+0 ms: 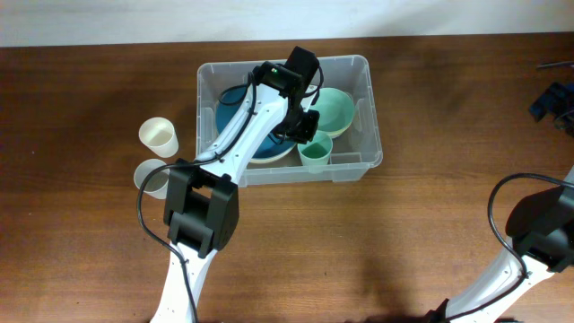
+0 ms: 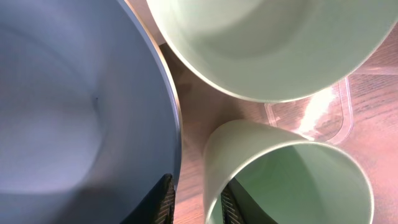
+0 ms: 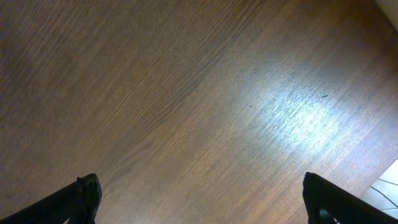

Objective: Pack container
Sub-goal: 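Lower the green cup into the bin beside the green bowl, release, then withdraw the left gripper and move it to the cream cup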

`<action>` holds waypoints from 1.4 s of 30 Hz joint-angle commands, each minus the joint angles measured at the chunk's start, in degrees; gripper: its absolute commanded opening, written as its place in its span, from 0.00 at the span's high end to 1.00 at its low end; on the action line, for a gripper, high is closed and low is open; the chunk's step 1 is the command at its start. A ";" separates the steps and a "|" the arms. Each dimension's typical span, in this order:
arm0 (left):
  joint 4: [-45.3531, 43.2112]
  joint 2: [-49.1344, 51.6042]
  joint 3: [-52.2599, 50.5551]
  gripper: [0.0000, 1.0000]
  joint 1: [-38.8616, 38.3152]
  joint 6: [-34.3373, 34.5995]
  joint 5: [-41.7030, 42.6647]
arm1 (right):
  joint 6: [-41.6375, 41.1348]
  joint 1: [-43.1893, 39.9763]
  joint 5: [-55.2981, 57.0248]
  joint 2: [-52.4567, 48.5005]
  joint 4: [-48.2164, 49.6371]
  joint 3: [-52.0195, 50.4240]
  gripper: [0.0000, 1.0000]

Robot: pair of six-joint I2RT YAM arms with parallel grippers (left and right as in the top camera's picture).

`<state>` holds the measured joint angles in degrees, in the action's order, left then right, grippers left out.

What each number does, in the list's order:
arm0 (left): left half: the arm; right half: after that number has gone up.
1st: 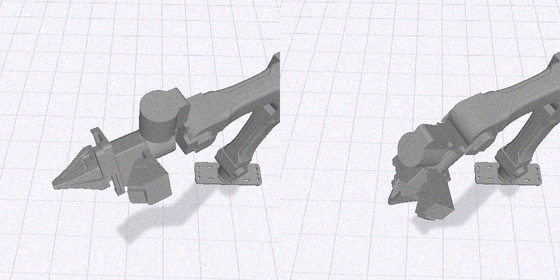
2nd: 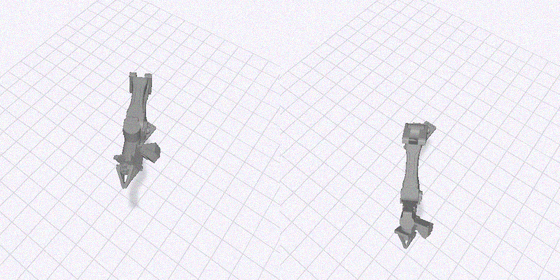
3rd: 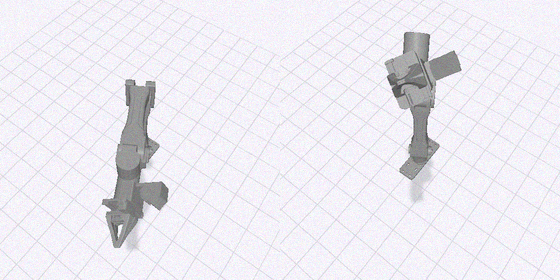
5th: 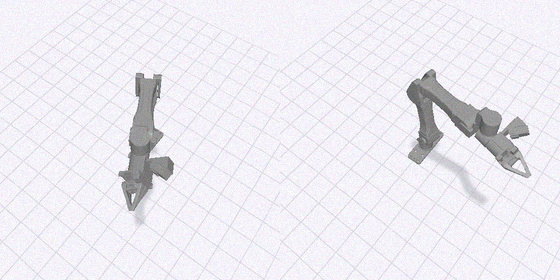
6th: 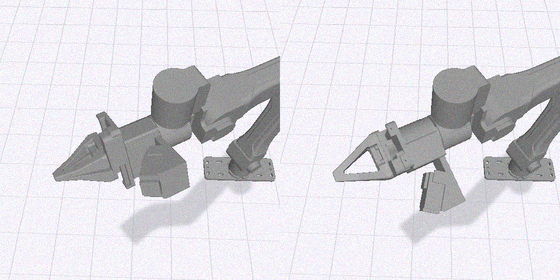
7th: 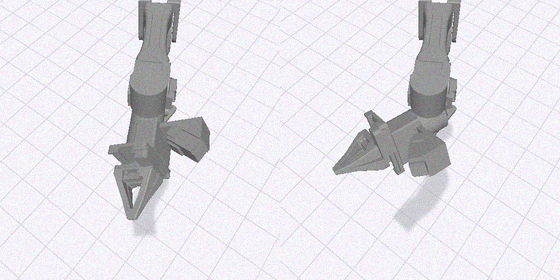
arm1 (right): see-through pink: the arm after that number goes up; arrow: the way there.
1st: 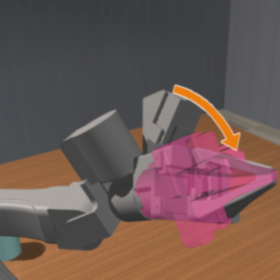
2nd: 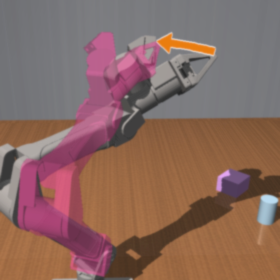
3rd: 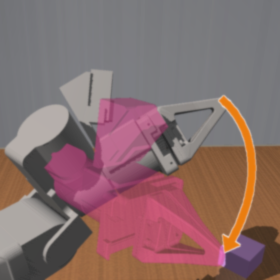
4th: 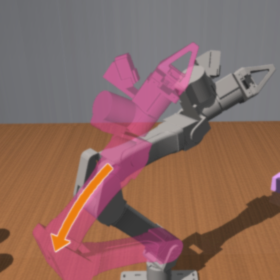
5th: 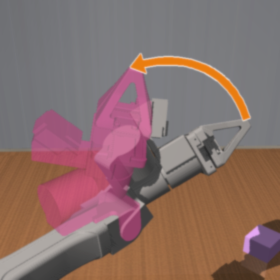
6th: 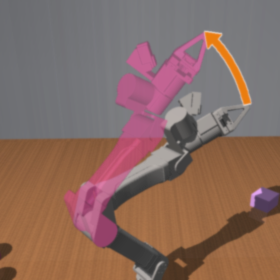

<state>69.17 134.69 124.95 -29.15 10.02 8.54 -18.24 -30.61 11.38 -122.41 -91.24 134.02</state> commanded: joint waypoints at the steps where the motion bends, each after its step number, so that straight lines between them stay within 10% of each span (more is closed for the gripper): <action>1: 0.15 0.55 2.73 0.73 -0.22 -0.76 -0.28 | -0.68 0.20 0.92 0.24 0.04 -0.04 0.01; 20: 10.08 0.50 22.25 0.43 2.62 -1.73 -10.69 | -0.68 0.20 0.90 0.24 0.04 -0.04 0.01; 31: 27.54 0.04 48.70 0.29 20.00 1.86 -10.80 | -0.68 0.20 0.92 0.24 0.04 -0.04 0.01; 42: 27.54 -0.98 41.66 0.29 35.19 1.86 -4.48 | -0.68 0.20 0.92 0.24 0.04 -0.04 0.01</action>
<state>96.47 134.34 170.71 4.27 11.60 1.34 -18.26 -30.61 11.35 -122.41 -91.24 134.02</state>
